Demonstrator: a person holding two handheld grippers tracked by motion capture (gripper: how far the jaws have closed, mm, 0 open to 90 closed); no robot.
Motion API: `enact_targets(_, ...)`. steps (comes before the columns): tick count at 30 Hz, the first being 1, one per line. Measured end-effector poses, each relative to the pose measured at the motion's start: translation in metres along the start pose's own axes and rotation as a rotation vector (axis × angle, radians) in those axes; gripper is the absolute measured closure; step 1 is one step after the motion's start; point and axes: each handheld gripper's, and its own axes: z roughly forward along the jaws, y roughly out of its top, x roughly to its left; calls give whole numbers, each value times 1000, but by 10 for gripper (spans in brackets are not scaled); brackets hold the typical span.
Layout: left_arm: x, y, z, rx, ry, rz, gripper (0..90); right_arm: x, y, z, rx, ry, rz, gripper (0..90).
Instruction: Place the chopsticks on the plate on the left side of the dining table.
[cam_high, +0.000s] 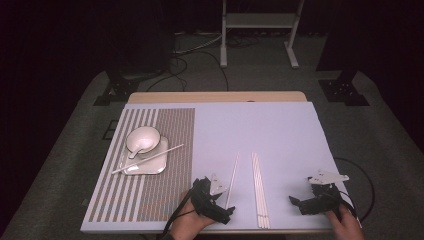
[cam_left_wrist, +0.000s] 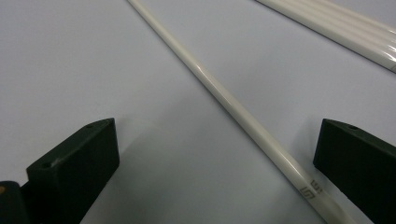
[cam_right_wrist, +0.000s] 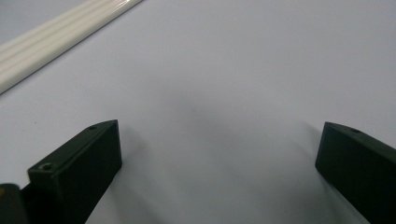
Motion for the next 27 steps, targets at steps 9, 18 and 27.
enact_targets(9,6,-8,-9,9,8,-1,0,0,0,0,0,0,0,0)
enact_targets(18,15,-16,-18,11,36,-5,0,0,0,0,1,1,1,0)
enact_targets(27,15,-22,-26,13,58,3,0,0,0,0,1,1,1,0)
